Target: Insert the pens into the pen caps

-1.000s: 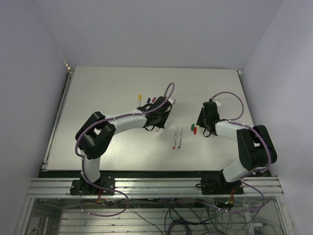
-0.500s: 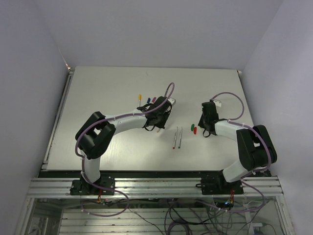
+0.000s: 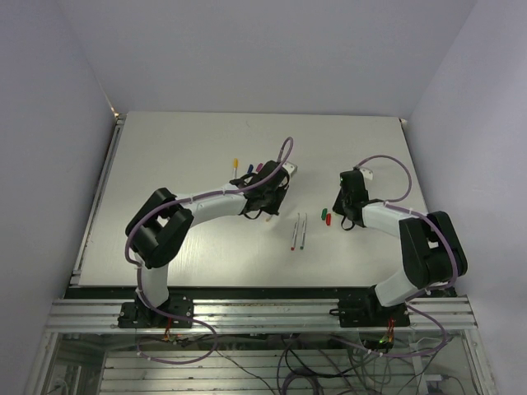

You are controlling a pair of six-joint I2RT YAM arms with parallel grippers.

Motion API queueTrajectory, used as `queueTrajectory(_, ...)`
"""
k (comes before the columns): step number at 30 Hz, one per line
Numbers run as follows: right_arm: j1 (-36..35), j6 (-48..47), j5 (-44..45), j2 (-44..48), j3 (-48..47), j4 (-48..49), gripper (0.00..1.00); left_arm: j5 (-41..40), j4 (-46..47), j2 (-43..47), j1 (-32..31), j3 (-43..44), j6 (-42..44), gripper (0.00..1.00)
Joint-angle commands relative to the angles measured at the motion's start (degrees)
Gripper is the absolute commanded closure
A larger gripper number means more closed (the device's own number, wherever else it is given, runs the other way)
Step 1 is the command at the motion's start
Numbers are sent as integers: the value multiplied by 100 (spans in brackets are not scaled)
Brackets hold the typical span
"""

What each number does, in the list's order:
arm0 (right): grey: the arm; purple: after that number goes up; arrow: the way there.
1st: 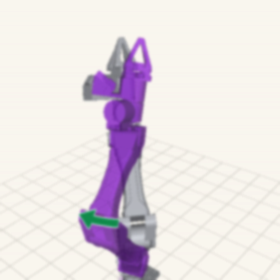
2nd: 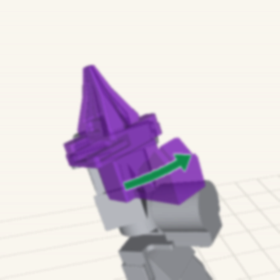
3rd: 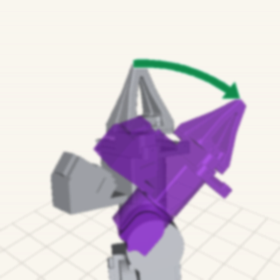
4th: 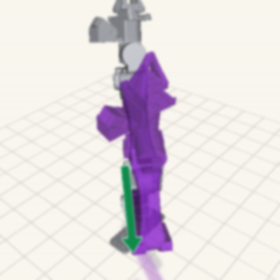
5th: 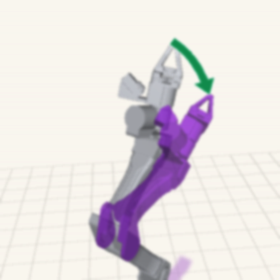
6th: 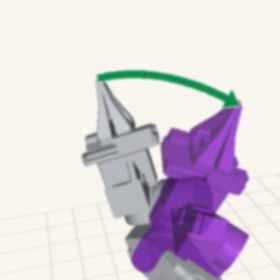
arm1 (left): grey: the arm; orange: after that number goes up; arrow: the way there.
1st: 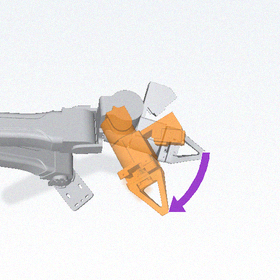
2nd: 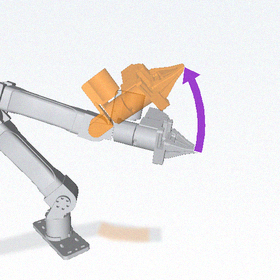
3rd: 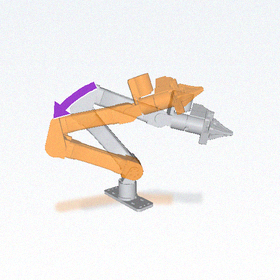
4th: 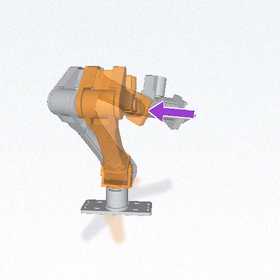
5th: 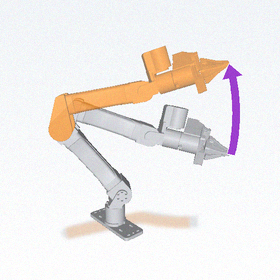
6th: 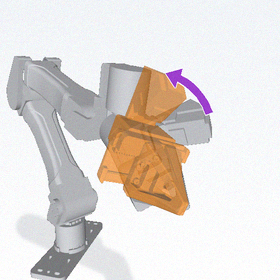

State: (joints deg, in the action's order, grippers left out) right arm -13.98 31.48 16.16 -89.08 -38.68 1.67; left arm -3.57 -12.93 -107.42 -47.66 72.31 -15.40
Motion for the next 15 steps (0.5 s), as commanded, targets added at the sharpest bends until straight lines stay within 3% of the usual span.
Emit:
queueTrajectory(1,-31,80,-204,334,63,-170,100,302,376,351,38,38,45,93)
queueTrajectory(15,0,-214,-731,2361,935,2157,100,1055,1189,536,37,37,121,93)
